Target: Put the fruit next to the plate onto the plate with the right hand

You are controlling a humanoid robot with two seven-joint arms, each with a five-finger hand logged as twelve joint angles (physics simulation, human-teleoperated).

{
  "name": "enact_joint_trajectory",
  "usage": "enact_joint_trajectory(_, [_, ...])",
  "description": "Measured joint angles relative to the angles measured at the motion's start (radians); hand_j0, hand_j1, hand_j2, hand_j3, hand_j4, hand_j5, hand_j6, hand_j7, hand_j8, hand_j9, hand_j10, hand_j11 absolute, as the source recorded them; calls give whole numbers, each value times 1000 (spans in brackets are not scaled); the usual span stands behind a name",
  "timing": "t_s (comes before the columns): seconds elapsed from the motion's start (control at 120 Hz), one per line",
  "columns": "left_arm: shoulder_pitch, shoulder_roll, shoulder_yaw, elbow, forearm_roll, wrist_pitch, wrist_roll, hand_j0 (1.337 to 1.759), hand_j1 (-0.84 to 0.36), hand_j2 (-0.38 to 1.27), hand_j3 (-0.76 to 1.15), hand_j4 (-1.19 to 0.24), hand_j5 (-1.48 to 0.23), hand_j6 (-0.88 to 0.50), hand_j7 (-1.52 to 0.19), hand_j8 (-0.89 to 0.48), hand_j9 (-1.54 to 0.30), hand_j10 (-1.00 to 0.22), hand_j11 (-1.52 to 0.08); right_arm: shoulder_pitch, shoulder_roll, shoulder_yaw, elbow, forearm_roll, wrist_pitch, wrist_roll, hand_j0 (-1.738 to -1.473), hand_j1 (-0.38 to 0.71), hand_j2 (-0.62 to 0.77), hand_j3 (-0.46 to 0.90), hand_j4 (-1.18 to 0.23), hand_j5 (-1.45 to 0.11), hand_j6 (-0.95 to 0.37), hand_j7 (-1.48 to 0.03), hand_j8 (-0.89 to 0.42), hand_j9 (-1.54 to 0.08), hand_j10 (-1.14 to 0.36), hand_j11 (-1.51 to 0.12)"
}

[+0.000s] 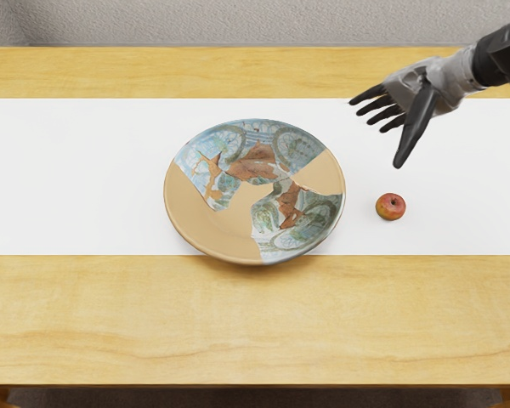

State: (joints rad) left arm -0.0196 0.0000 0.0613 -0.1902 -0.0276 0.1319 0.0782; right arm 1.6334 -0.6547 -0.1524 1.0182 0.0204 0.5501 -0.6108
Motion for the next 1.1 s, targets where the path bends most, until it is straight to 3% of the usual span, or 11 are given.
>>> enact_joint_trajectory(0.15, [0, 0, 0, 0, 0, 0, 0, 1658, 339, 2, 0, -9, -11, -9, -11, -9, -11, -9, -11, -9, 18, -2, -1, -5, -126, 0, -1658, -349, -1, 0, -1, 0, -2, 0, -1, 0, -1, 0])
enact_joint_trajectory(0.233, [1, 0, 0, 0, 0, 0, 0, 1658, 339, 2, 0, -9, -11, -9, -11, -9, -11, -9, -11, -15, 32, -13, 3, -128, -201, 7, -1658, -349, -1, 0, -2, 0, -2, 0, -2, 0, -1, 0])
enact_joint_trajectory(0.275, [0, 0, 0, 0, 0, 0, 0, 1658, 339, 2, 0, -9, -11, -9, -11, -9, -11, -9, -11, -16, 36, -42, 6, -204, -231, 58, -1658, -349, -1, 0, -2, 0, -2, 0, -2, 0, -1, 0])
enact_joint_trajectory(0.375, [0, 0, 0, 0, 0, 0, 0, 1658, 339, 2, 0, -9, -11, -9, -11, -9, -11, -9, -11, -12, 41, -153, 37, -346, -286, 257, -1658, -349, 0, 0, -2, 0, -2, 0, -2, 0, -1, 0])
enact_joint_trajectory(0.45, [1, 0, 0, 0, 0, 0, 0, 1658, 339, 2, 0, -9, -11, -9, -11, -9, -11, -9, -11, 14, 41, -244, 78, -396, -302, 341, -1658, -349, 0, 0, -2, 0, -3, 0, -2, 0, -1, 0])
enact_joint_trajectory(0.658, [1, 0, 0, 0, 0, 0, 0, 1658, 339, 2, 0, -9, -11, -9, -11, -9, -11, -9, -11, 24, 38, -386, 142, -426, -313, 455, -1658, -348, 0, 0, -3, -1, -4, -1, -3, -1, -2, -1])
enact_joint_trajectory(0.9, [0, 0, 0, 0, 0, 0, 0, 1658, 339, 2, 0, -9, -11, -9, -11, -9, -11, -9, -11, -94, -22, -375, 158, -427, -381, 640, -1658, -266, -13, 0, -72, -91, -73, -91, -72, -91, -71, -91])
enact_joint_trajectory(1.1, [0, 0, 0, 0, 0, 0, 0, 1658, 339, 2, 0, -9, -11, -9, -11, -9, -11, -9, -11, -208, -65, -316, 159, -432, -426, 686, -1658, -134, -35, 0, -182, -234, -182, -234, -182, -234, -181, -234])
